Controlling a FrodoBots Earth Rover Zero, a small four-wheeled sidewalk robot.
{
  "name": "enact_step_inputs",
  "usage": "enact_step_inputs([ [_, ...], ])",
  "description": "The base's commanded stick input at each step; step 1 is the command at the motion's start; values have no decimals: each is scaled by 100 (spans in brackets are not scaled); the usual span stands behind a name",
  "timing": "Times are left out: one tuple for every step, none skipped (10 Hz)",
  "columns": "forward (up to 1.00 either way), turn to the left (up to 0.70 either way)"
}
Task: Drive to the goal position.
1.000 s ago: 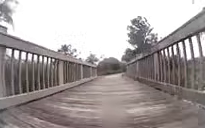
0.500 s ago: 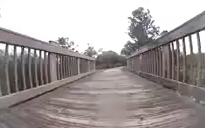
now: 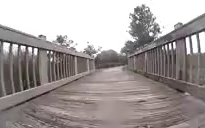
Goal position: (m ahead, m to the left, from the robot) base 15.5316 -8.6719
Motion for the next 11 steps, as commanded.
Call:
enact_step_inputs([
  [70,0],
  [70,0],
  [70,0],
  [70,0],
  [70,-35],
  [70,-35],
  [70,-35],
  [70,-1],
  [70,0],
  [70,0],
  [70,0],
])
